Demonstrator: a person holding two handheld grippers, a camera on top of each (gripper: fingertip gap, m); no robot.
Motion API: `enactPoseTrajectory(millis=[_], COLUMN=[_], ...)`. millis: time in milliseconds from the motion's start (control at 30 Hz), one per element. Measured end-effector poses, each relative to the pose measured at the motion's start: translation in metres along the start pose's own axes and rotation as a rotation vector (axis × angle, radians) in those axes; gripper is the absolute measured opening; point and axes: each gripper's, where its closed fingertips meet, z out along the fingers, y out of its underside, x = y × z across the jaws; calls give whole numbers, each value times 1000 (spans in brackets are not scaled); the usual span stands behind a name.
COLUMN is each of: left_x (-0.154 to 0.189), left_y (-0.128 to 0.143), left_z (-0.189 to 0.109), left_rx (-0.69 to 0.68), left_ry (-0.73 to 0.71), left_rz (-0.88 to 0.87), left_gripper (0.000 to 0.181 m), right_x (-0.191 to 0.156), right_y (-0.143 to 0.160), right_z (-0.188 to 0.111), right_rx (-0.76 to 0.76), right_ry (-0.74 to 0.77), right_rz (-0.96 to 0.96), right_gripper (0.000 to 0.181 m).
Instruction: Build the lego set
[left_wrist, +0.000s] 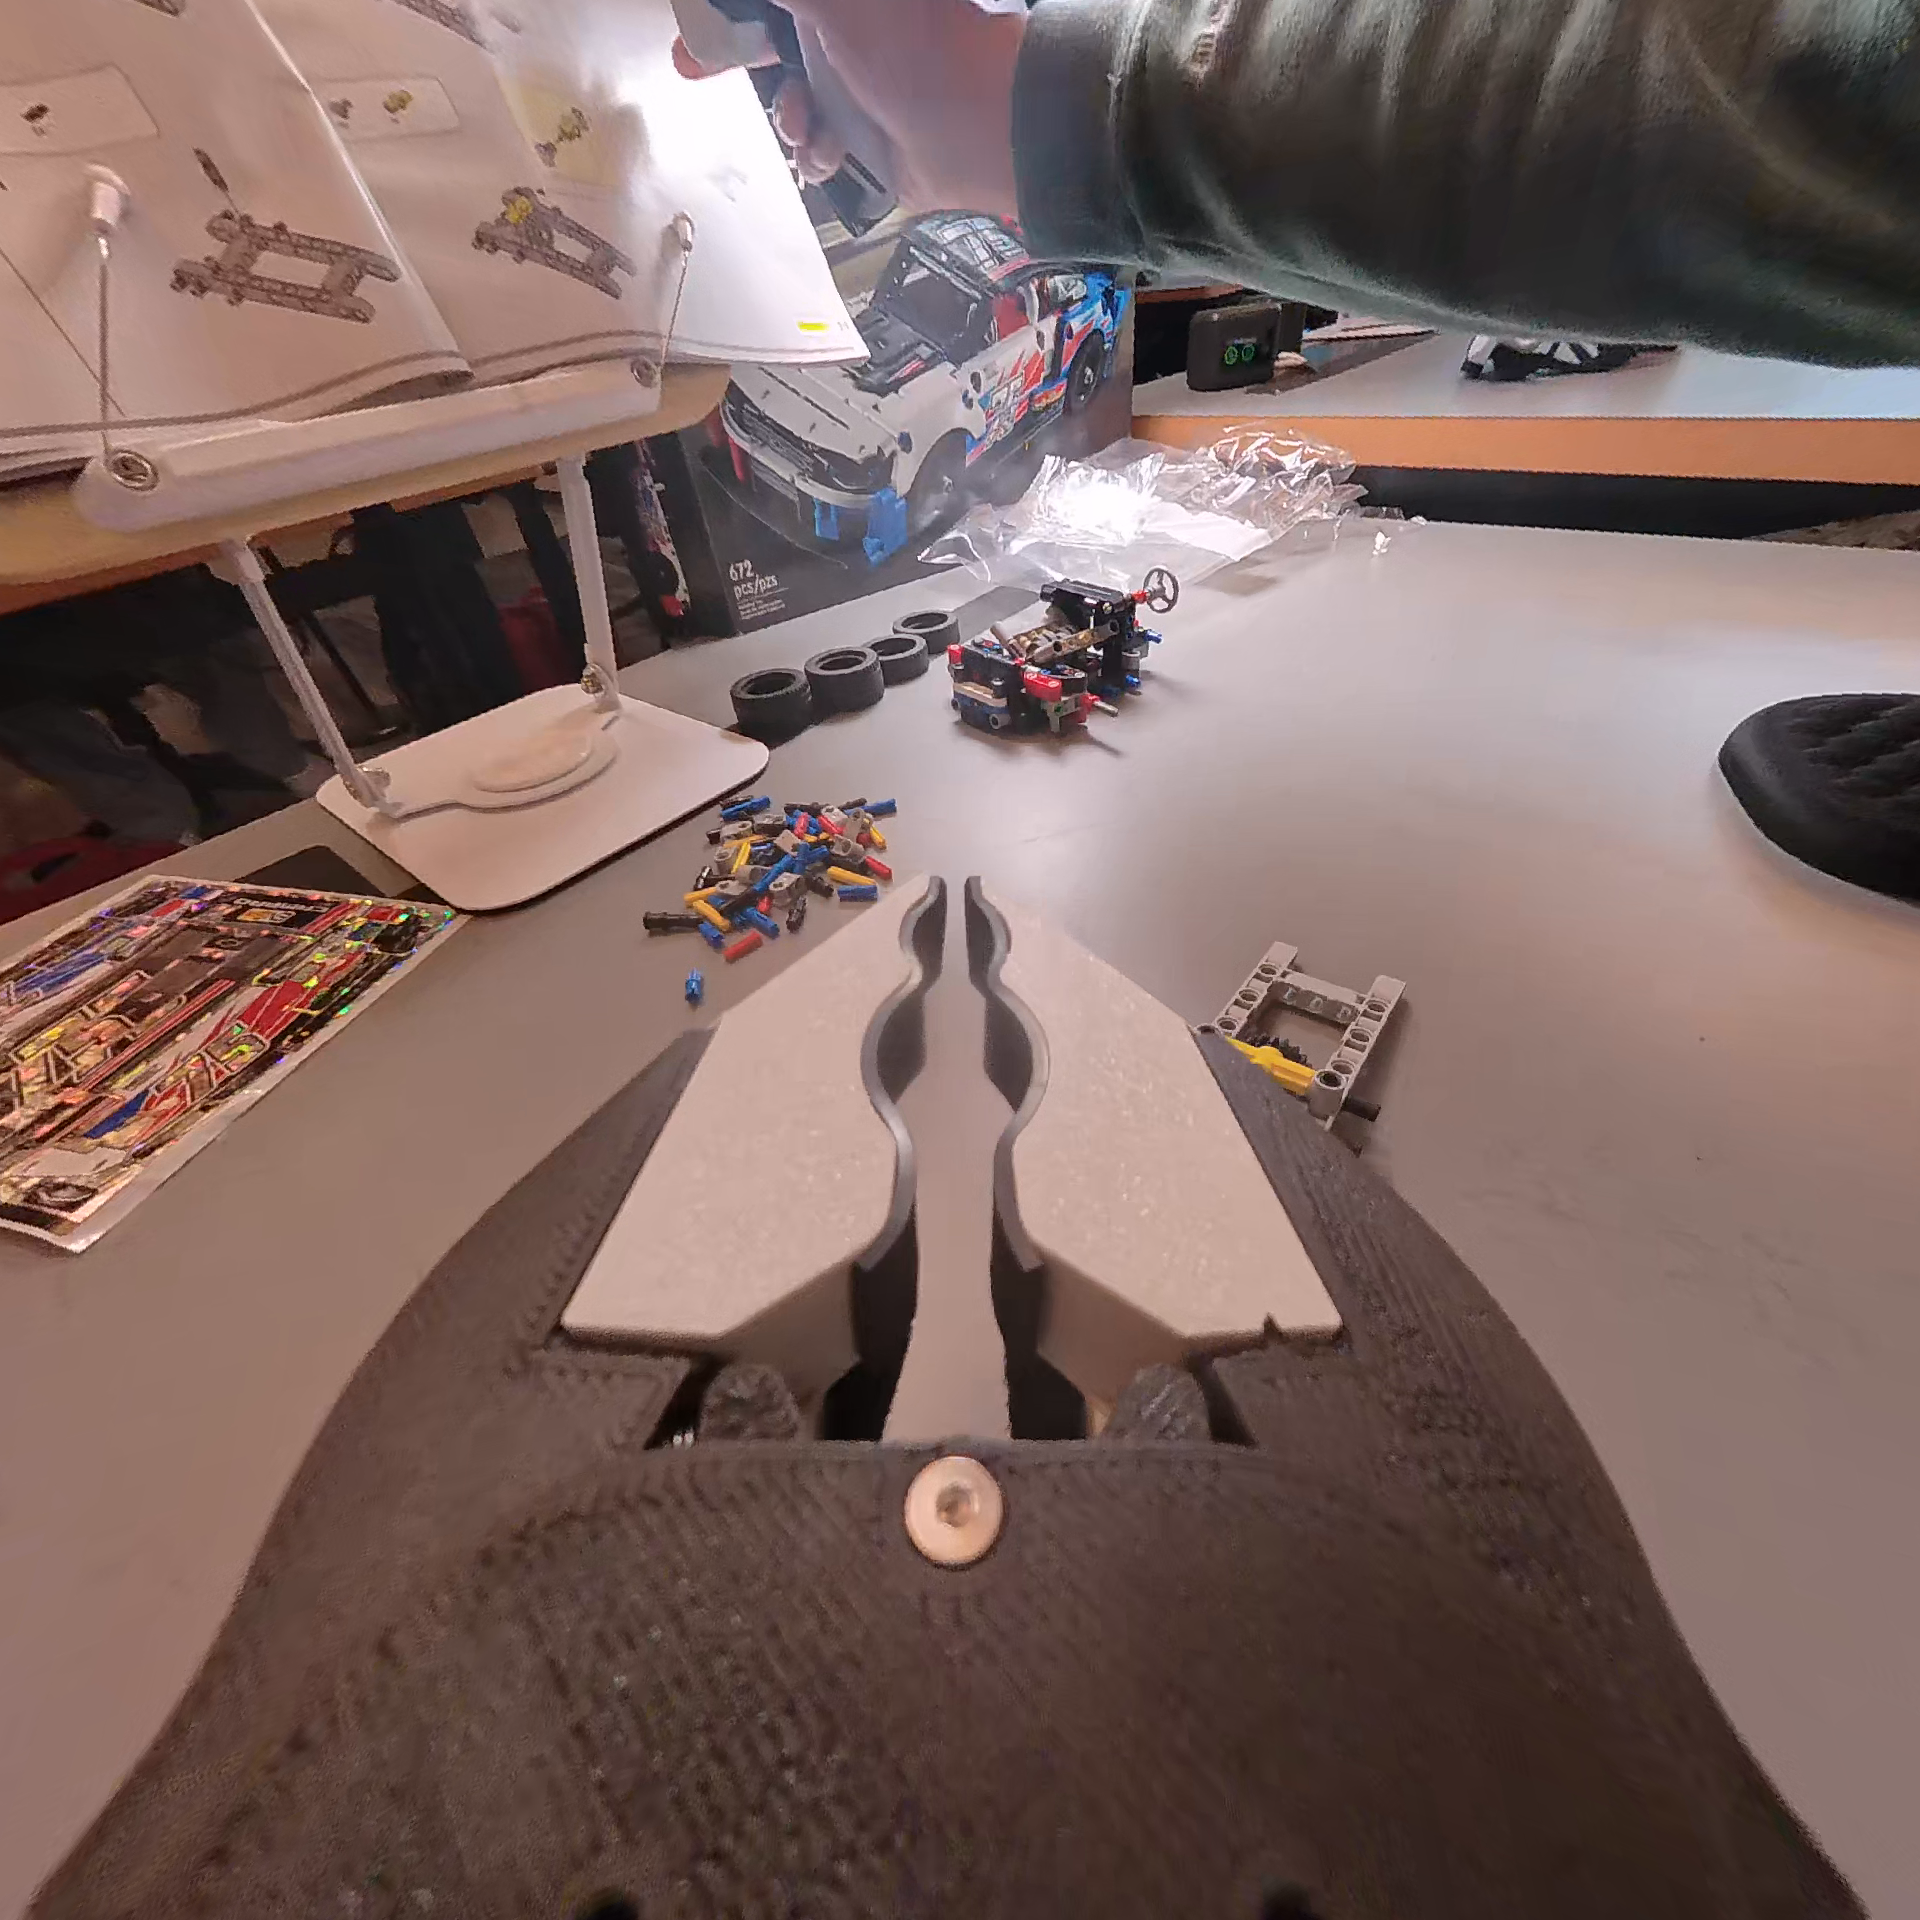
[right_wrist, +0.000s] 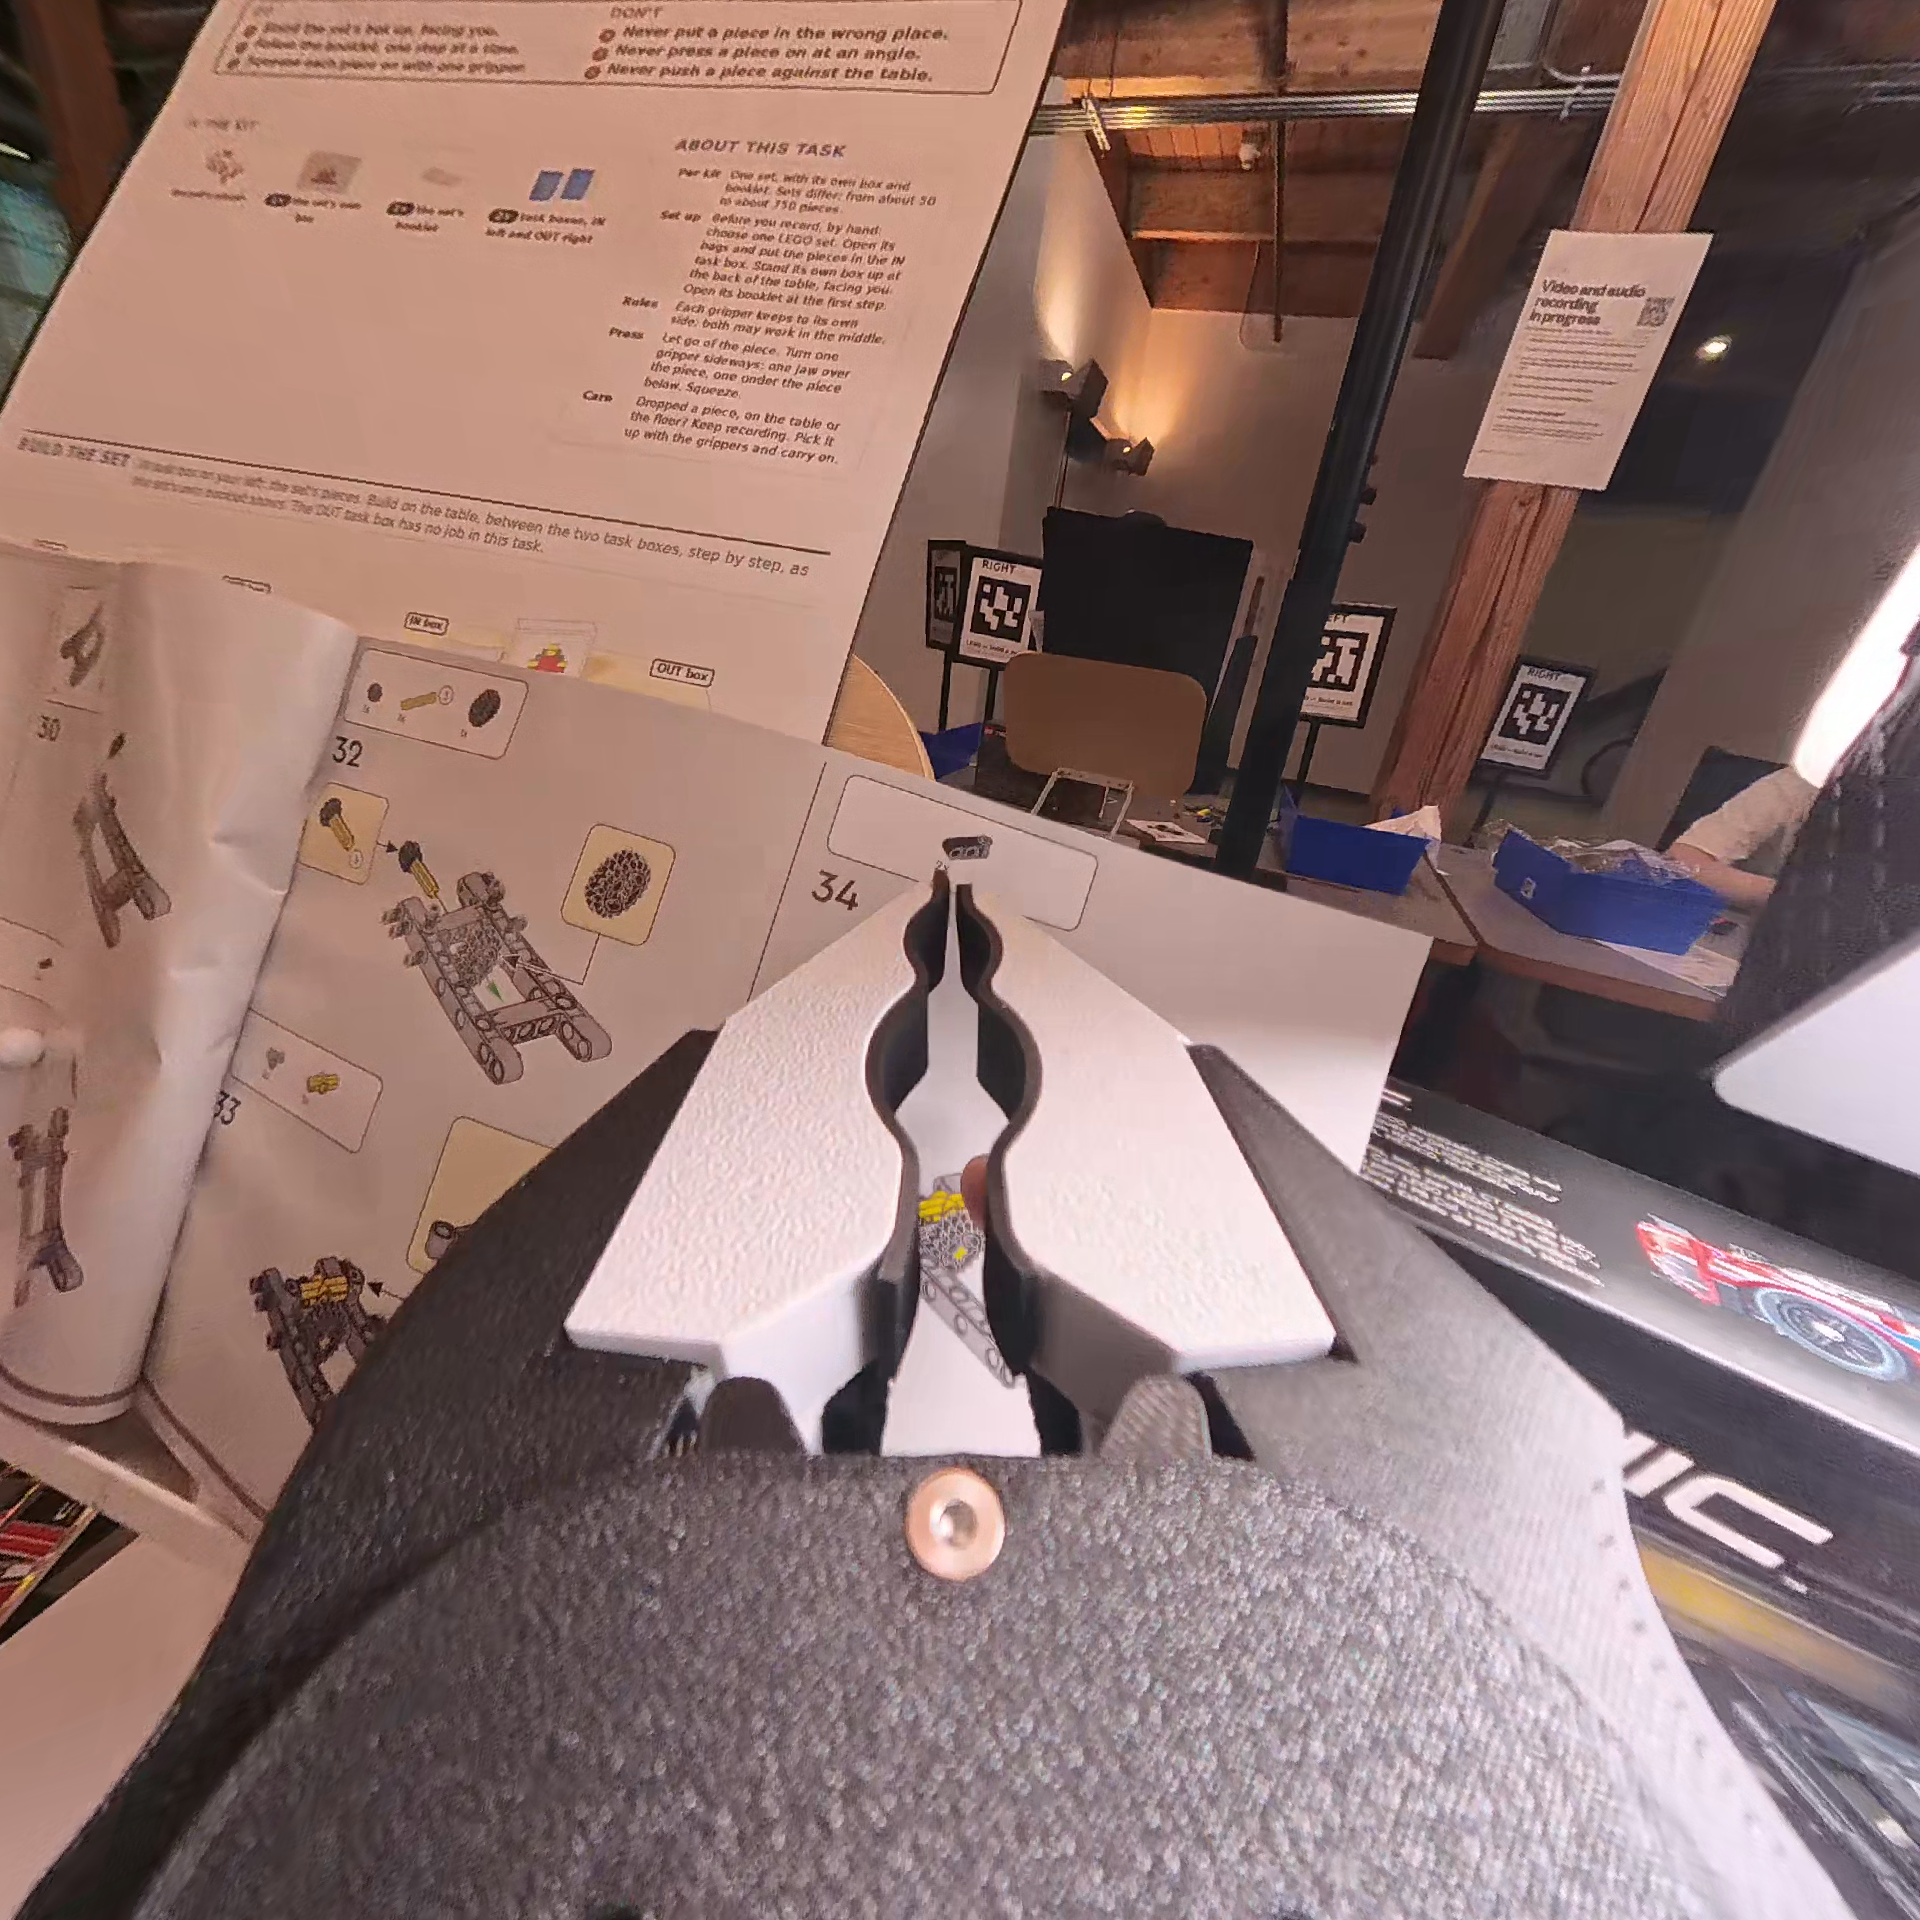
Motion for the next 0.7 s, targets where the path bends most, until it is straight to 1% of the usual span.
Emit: enactPoseTrajectory(millis=[33, 167, 267, 400, 467, 533, 600, 700], left_x=[0, -1, 0, 3, 4, 5, 6, 8], left_y=[1, 4, 3, 3, 3, 1, 0, -4], left_z=[1, 2, 1, 2, 2, 2, 1, 0], left_rx=[-6, -21, -16, -22, -22, -19, -17, 6], left_ry=[0, -5, -3, 8, 10, 6, 4, 30], left_rz=[4, 13, 12, 14, 23, 33, 26, -61], left_gripper=[2, 4, 5, 6, 7, 7, 7, 8], right_x=[0, 3, 8, 6, -2, -19, -44, -86], right_y=[1, 5, 8, 25, 31, 36, 41, 54], right_z=[1, -5, -23, -54, -75, -100, -132, -185], right_rx=[-4, 1, 28, 2, 2, 7, -7, -71], right_ry=[-2, -5, 22, 21, 5, -37, -101, -198], right_rz=[0, 8, -23, -52, -43, -3, 34, 73], right_gripper=[0, 0, 0, 0, 0, 0, 0, 2])
